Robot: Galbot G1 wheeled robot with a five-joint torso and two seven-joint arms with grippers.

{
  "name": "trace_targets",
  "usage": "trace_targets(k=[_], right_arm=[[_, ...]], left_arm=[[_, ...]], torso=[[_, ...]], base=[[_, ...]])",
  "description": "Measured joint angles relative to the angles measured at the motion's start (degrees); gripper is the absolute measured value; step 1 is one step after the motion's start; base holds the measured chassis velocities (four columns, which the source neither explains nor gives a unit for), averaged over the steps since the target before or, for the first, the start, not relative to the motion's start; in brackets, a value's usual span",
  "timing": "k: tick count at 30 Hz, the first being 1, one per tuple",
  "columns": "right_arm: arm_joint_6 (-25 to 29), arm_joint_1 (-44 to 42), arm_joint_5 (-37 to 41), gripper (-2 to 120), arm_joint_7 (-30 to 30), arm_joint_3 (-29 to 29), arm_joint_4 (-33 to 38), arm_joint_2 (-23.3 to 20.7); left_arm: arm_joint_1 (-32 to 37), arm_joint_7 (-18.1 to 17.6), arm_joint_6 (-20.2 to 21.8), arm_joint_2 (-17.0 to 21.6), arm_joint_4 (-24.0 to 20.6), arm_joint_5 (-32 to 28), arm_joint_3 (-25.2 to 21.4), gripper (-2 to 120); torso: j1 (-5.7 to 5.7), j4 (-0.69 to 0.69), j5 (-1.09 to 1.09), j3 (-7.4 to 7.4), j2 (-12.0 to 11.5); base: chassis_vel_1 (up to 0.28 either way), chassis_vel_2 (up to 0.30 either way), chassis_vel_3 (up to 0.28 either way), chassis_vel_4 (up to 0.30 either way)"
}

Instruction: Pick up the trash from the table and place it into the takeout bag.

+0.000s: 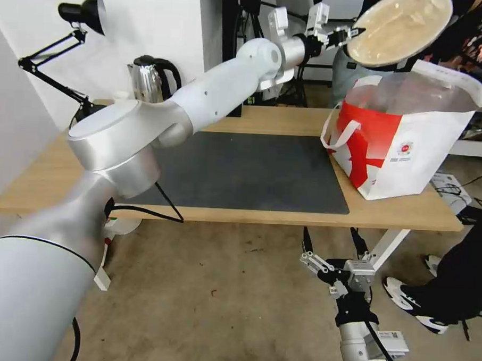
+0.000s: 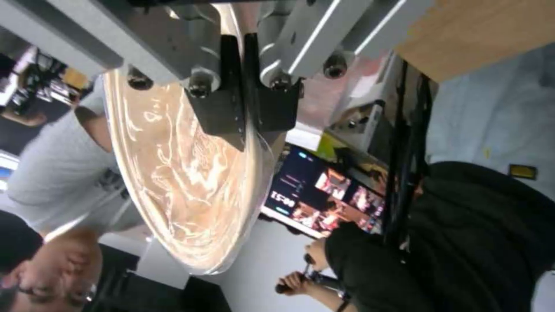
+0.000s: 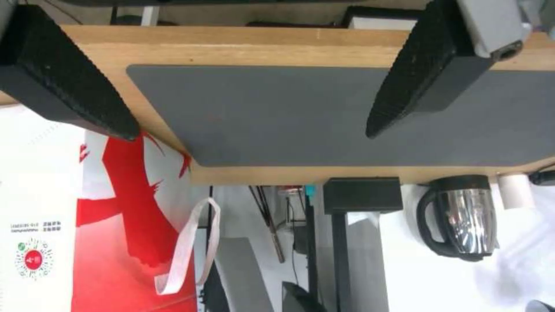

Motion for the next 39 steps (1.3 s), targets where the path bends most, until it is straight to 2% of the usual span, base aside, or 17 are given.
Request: trace_targets(k=[3, 7, 39], right_arm=[[0.0, 0.0, 0.0, 100, 0.0, 0.0, 0.0, 0.0], [0.0, 0.0, 0.0, 100, 0.0, 0.0, 0.0, 0.0], [0.0, 0.0, 0.0, 100, 0.0, 0.0, 0.0, 0.0]], left_arm=[[1.0, 2.0, 0.1, 0.1, 0.3, 1.4, 0.7, 0], [1.7, 3.0, 0.5, 0.1, 0.5, 2.7, 1.3, 0], [3.7, 5.1, 1.6, 0.2, 1.0, 5.9, 4.3, 0]], torso=[[0.00, 0.00, 0.00, 0.00, 0.0], [0.00, 0.00, 0.00, 0.00, 0.0], [0.00, 0.00, 0.00, 0.00, 0.0]], base=[[0.000, 0.000, 0.000, 0.000], [0.000, 0.000, 0.000, 0.000], [0.000, 0.000, 0.000, 0.000]])
